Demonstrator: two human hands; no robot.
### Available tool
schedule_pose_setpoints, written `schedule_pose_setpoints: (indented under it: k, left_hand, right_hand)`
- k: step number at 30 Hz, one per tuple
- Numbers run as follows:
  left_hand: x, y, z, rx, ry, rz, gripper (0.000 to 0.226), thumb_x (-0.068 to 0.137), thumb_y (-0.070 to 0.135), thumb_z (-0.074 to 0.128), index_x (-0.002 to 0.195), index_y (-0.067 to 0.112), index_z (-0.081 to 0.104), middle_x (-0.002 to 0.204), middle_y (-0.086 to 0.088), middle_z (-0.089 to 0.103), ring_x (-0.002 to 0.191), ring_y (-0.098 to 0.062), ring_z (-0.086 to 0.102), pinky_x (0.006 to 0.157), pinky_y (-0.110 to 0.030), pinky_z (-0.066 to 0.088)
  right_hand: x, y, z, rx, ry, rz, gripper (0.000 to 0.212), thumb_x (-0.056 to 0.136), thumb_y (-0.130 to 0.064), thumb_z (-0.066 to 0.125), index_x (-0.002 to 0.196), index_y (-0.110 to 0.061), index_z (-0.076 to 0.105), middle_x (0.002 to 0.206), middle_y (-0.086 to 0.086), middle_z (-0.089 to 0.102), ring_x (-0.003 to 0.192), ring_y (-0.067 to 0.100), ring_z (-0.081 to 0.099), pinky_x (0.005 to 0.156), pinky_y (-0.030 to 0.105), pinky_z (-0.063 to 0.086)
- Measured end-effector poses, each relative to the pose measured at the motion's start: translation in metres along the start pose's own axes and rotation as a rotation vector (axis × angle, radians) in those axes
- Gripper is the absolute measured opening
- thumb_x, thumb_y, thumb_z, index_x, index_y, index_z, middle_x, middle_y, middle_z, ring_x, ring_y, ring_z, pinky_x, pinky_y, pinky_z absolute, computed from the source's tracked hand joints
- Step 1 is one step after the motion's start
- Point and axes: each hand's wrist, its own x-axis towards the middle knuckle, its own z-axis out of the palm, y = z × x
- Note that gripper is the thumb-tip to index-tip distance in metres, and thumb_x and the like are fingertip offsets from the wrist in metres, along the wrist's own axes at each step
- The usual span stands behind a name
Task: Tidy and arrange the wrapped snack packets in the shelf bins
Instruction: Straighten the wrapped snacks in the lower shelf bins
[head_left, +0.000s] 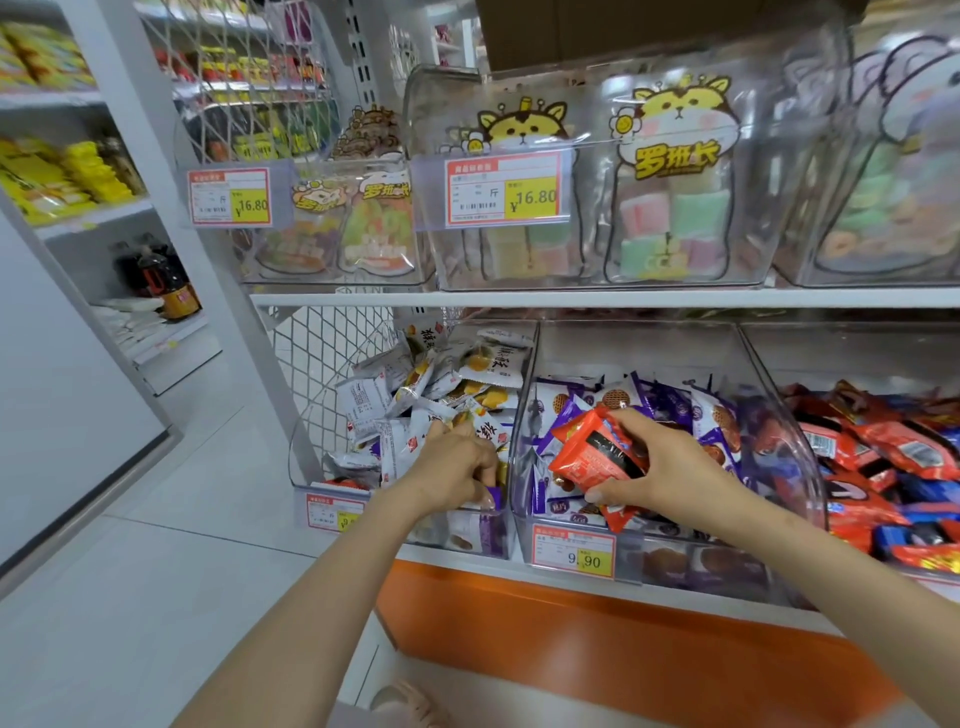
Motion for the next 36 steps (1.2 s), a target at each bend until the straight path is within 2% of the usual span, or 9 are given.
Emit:
schedule_pose_setpoints:
  k: [6, 10, 12, 15, 20, 23, 27, 31, 36]
  left_hand:
    - [-0.013, -0.012, 0.002, -0.175, 0.263, -0.038, 0.013, 0.067, 0.026, 0.078, 0.069, 0.018, 0.067, 0.068, 0.026, 0.043, 0.085, -0.009, 0.039, 0.076, -0.027, 0.017]
    - [-0.025, -0.022, -0.021, -0.54, 0.547, -0.083, 0.034, 0.068, 0.007, 0.077, 0.055, 0.028, 0.054, 0.066, 0.013, 0.053, 0.078, 0.003, 0.046, 0.083, -0.023, 0.03]
    - [-0.029, -0.021, -0.033, -0.738, 0.602, -0.123, 0.033, 0.07, -0.005, 0.073, 0.057, 0.022, 0.058, 0.072, 0.004, 0.058, 0.082, -0.008, 0.052, 0.085, -0.032, 0.04]
    - [-0.029, -0.013, -0.041, -1.009, 0.621, -0.14, 0.032, 0.076, -0.013, 0.064, 0.062, 0.016, 0.059, 0.085, -0.002, 0.063, 0.089, -0.017, 0.057, 0.08, -0.042, 0.051]
    - [-0.02, 0.013, -0.051, -1.107, 0.665, -0.095, 0.026, 0.083, -0.012, 0.057, 0.068, 0.008, 0.05, 0.091, 0.0, 0.065, 0.089, -0.006, 0.062, 0.063, -0.018, 0.053]
    - [-0.011, 0.028, -0.053, -1.104, 0.683, -0.094, 0.028, 0.083, -0.013, 0.056, 0.067, 0.009, 0.048, 0.091, 0.001, 0.064, 0.082, 0.002, 0.062, 0.061, -0.014, 0.05]
    - [0.003, 0.051, -0.053, -1.133, 0.711, -0.064, 0.032, 0.081, -0.015, 0.057, 0.065, 0.011, 0.048, 0.089, 0.001, 0.064, 0.081, -0.001, 0.06, 0.063, -0.015, 0.051]
    - [0.019, 0.079, -0.043, -1.149, 0.654, -0.023, 0.031, 0.08, -0.012, 0.06, 0.064, 0.011, 0.048, 0.089, 0.003, 0.065, 0.078, 0.004, 0.061, 0.068, -0.02, 0.053]
    - [0.04, 0.117, -0.02, -1.15, 0.506, 0.047, 0.028, 0.08, -0.009, 0.063, 0.065, 0.011, 0.05, 0.096, 0.004, 0.066, 0.088, -0.002, 0.063, 0.075, -0.017, 0.052]
  right_hand:
    - [0.001, 0.001, -0.002, -0.001, 0.017, 0.002, 0.076, 0.071, -0.028, 0.081, 0.134, -0.027, 0.038, 0.1, -0.013, 0.058, 0.08, -0.004, 0.057, 0.056, 0.005, 0.045]
    - [0.0, 0.002, -0.007, 0.042, 0.043, 0.005, 0.078, 0.069, -0.027, 0.081, 0.134, -0.029, 0.038, 0.099, -0.012, 0.058, 0.082, 0.003, 0.061, 0.057, 0.014, 0.052]
    - [-0.001, 0.004, -0.01, 0.061, 0.056, 0.008, 0.078, 0.069, -0.026, 0.082, 0.133, -0.029, 0.038, 0.099, -0.011, 0.059, 0.083, 0.005, 0.063, 0.061, 0.02, 0.055]
    - [-0.004, 0.009, -0.015, 0.064, 0.089, 0.012, 0.076, 0.07, -0.024, 0.082, 0.132, -0.029, 0.04, 0.099, -0.014, 0.059, 0.081, 0.0, 0.061, 0.059, 0.015, 0.053]
    - [-0.013, 0.015, -0.032, 0.055, 0.177, 0.009, 0.065, 0.069, -0.022, 0.082, 0.119, -0.031, 0.041, 0.094, -0.016, 0.054, 0.076, -0.005, 0.054, 0.057, 0.004, 0.044]
    - [-0.019, 0.021, -0.045, 0.037, 0.246, -0.004, 0.061, 0.068, -0.024, 0.083, 0.112, -0.034, 0.042, 0.094, -0.012, 0.06, 0.075, -0.007, 0.055, 0.058, 0.003, 0.043]
    - [-0.029, 0.027, -0.062, -0.02, 0.342, -0.032, 0.058, 0.069, -0.021, 0.083, 0.11, -0.032, 0.043, 0.085, -0.02, 0.055, 0.073, -0.008, 0.052, 0.061, 0.0, 0.04]
    - [-0.034, 0.039, -0.074, -0.002, 0.379, -0.015, 0.058, 0.068, -0.025, 0.083, 0.114, -0.031, 0.048, 0.089, -0.016, 0.062, 0.082, 0.006, 0.062, 0.065, 0.011, 0.043]
    - [-0.039, 0.047, -0.084, 0.041, 0.424, -0.042, 0.057, 0.068, -0.027, 0.082, 0.114, -0.031, 0.048, 0.092, -0.019, 0.062, 0.082, -0.008, 0.056, 0.064, 0.005, 0.041]
